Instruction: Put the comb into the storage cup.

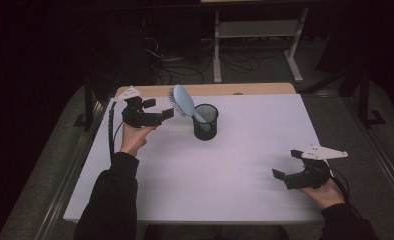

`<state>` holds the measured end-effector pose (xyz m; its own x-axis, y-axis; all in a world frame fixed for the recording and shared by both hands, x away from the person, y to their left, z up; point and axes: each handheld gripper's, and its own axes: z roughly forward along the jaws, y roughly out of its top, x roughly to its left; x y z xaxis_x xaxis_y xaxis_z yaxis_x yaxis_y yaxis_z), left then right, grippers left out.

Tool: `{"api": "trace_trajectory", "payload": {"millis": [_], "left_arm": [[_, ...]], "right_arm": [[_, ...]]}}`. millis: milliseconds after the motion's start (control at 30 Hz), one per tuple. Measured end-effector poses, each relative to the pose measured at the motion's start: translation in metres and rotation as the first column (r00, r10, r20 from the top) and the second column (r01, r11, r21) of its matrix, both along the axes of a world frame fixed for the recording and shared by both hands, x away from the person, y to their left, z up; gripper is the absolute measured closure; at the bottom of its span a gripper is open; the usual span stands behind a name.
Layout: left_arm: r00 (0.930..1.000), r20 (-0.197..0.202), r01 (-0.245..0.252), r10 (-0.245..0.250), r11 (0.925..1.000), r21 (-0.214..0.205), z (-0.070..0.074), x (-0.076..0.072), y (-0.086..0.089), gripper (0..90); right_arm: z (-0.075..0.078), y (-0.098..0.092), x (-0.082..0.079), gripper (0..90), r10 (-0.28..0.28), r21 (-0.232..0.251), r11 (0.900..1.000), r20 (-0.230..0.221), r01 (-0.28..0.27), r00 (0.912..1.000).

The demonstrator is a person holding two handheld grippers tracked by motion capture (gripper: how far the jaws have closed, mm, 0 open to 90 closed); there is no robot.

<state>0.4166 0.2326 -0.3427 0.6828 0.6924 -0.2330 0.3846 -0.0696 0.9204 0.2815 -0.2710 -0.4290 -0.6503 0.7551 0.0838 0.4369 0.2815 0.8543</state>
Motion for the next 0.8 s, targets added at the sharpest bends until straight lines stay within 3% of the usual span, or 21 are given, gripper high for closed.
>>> {"api": "trace_trajectory", "payload": {"millis": [800], "left_arm": [[0.9994, 0.013, -0.034, 0.033, 0.9959, 0.083, -0.005, -0.029, 0.032, 0.0]], "right_arm": [[0.001, -0.002, -0.001, 0.0, 0.001, 0.008, 1.0, 0.007, -0.001, 1.0]]}}
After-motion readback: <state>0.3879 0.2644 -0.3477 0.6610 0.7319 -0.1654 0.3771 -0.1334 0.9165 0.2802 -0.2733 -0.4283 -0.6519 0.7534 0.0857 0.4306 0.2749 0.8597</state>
